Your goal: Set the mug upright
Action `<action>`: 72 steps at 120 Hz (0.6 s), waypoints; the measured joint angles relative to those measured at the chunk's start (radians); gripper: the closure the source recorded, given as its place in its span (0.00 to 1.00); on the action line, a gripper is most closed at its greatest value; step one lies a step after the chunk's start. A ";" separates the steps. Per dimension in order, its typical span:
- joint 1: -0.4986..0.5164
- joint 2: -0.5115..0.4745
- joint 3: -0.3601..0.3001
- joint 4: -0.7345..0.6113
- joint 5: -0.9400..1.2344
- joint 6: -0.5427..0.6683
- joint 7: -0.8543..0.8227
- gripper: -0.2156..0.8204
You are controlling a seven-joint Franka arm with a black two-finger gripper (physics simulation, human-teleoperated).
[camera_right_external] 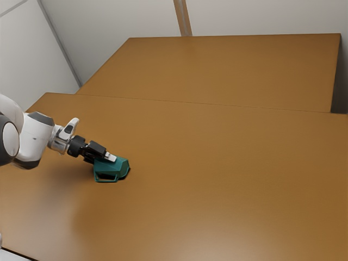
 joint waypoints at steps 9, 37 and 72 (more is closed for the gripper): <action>0.000 0.000 0.000 -0.002 -0.006 -0.006 0.001 0.61; -0.003 -0.002 0.000 -0.002 -0.018 -0.011 0.004 0.80; -0.020 -0.026 -0.008 0.009 -0.034 -0.017 0.001 0.92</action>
